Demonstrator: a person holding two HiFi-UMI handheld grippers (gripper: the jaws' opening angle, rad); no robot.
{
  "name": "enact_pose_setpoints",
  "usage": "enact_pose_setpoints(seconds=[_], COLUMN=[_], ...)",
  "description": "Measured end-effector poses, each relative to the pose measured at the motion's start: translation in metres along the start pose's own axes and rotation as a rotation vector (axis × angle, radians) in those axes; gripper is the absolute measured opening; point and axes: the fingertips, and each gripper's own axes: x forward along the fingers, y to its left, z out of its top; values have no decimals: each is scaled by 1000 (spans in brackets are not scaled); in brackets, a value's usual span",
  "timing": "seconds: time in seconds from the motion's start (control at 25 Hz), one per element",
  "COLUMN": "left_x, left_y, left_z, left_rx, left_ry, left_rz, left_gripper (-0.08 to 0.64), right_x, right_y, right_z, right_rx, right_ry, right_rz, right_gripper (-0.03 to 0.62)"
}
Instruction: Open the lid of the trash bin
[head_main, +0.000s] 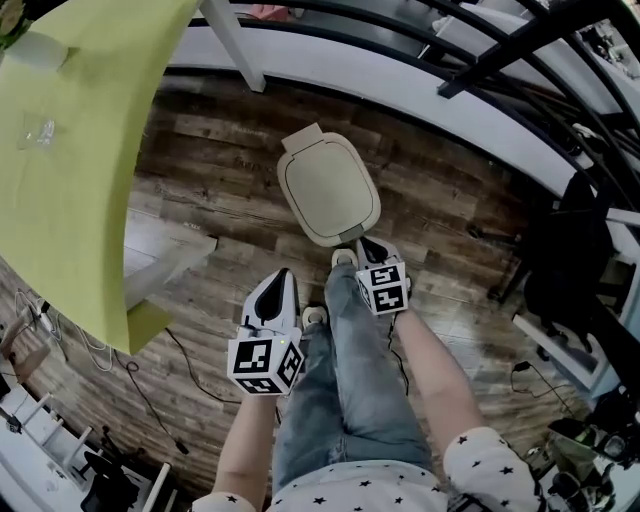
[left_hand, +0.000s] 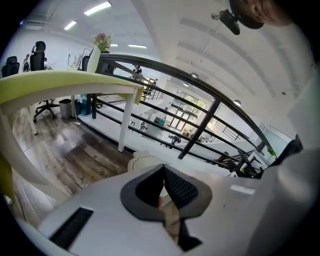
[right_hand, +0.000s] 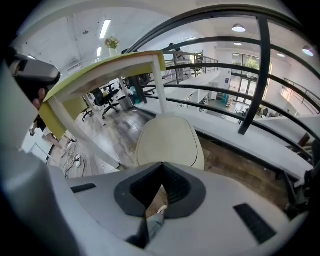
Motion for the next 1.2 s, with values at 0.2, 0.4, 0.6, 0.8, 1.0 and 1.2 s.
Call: enact_pose_setpoints(seconds=[0.2, 0.4, 0.6, 0.8, 1.0, 1.2], left_x=[7, 12, 14, 15, 18, 19], left_y=[7, 18, 30, 35, 32, 30], left_z=[-12, -23, -33, -41, -46, -49], left_rx=[-19, -32, -36, -54, -63, -69], left_ry=[6, 12, 27, 32, 35, 37], left_rz=[6, 16, 30, 35, 25, 19], left_gripper=[12, 11, 12, 12, 12, 12], right_x=[27, 50, 67, 67, 69, 70], right_y=[-2, 0, -5, -4, -3, -3], right_z=[-20, -35, -44, -47, -50, -52], right_rx=[-33, -70, -92, -105, -83, -57], right_ry=[59, 116, 139, 136, 135, 147], right_rz=[8, 23, 9, 15, 30, 33], right_gripper=[-6, -6, -6, -6, -6, -6])
